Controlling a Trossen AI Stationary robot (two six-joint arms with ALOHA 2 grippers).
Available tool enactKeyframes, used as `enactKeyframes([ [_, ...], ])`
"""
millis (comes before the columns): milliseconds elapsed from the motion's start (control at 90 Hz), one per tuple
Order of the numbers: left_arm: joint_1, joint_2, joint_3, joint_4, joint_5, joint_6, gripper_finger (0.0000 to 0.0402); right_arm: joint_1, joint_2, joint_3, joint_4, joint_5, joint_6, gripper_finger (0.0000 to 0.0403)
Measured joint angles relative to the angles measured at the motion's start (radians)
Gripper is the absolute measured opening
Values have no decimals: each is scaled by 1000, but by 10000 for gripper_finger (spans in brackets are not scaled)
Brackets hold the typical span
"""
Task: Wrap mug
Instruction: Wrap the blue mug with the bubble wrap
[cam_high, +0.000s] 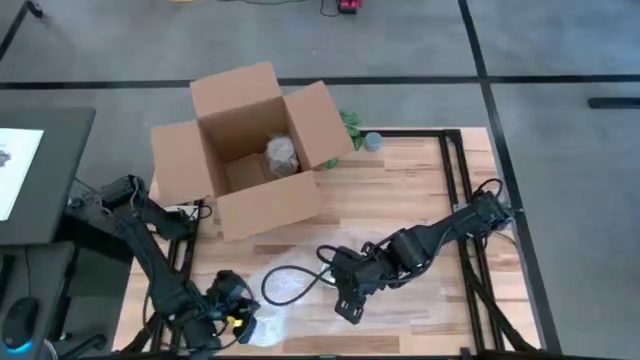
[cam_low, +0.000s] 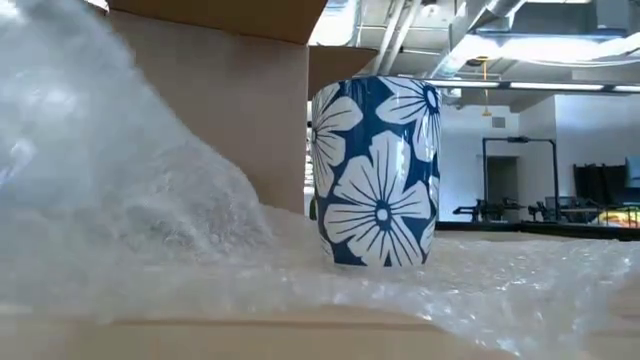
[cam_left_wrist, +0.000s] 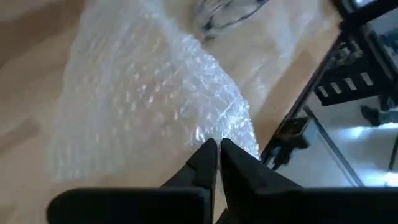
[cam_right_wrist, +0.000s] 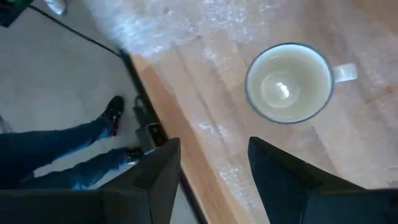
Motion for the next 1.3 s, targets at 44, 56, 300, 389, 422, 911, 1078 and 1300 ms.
enactKeyframes([
  [44,24,0,20,22,0,68,0,-1,-3,0,0,1,0,179],
  [56,30,0,25,24,1,83,0,-1,-3,0,0,1,0,179],
  [300,166,0,139,78,2,445,0,-3,-6,1,-30,0,47,179],
  [389,214,0,166,134,11,565,0,0,-8,1,-54,-3,73,179],
  [422,231,0,171,159,24,606,0,3,-11,1,-70,-4,86,179],
  [911,429,2,177,418,182,985,0,66,-157,1,-213,69,203,179],
  [1078,470,4,177,455,224,1038,0,86,-201,1,-205,85,216,179],
  [1300,503,5,177,493,235,1096,1,104,-253,1,-196,147,218,179],
])
